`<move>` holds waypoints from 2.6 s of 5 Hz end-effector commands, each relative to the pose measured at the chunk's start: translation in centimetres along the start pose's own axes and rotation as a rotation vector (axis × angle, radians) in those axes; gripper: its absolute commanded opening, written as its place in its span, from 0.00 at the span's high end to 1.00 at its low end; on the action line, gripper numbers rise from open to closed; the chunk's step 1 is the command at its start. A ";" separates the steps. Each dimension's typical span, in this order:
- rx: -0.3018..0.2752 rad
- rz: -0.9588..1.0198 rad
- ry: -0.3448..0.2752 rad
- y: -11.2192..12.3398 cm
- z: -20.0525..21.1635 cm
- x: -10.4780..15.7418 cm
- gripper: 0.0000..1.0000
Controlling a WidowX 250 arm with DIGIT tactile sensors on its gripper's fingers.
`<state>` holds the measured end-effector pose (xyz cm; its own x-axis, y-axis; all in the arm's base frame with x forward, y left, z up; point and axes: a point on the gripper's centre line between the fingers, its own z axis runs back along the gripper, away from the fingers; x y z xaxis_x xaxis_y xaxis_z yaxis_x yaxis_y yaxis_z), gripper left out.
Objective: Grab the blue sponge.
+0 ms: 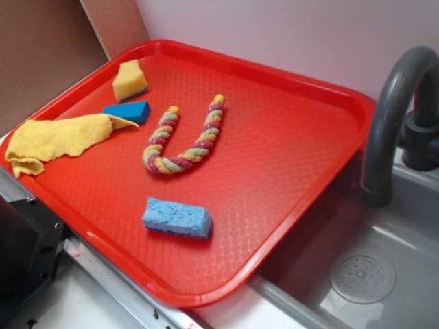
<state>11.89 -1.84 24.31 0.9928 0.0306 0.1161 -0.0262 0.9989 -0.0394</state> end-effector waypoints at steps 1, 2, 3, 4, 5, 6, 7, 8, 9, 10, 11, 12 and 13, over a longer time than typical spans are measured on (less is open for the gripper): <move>0.000 0.000 0.000 0.0 0.0 0.0 0.00; 0.073 -0.259 -0.070 -1.8 -0.8 2.1 0.00; 0.055 -0.508 -0.120 -3.8 -1.7 3.4 0.00; 0.002 -0.752 -0.157 -6.2 -2.6 3.0 0.00; -0.186 -0.968 -0.204 -8.0 -4.1 1.6 0.00; -0.198 -1.092 -0.140 -8.9 -5.2 0.6 0.00; -0.163 -1.065 -0.061 -9.3 -7.5 0.8 0.00; -0.119 -1.078 0.001 -10.1 -9.9 1.3 0.00; -0.109 -1.107 0.061 -11.2 -12.2 1.3 0.00; -0.092 -1.133 0.130 -11.5 -14.6 1.1 0.00; -0.082 -1.139 0.186 -11.5 -16.3 0.7 0.00; -0.058 -1.132 0.251 -11.4 -18.1 0.1 0.00; -0.043 -1.124 0.292 -11.3 -19.2 -0.1 0.00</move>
<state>15.16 -13.55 4.68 0.4494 -0.8795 -0.1566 0.8782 0.4671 -0.1033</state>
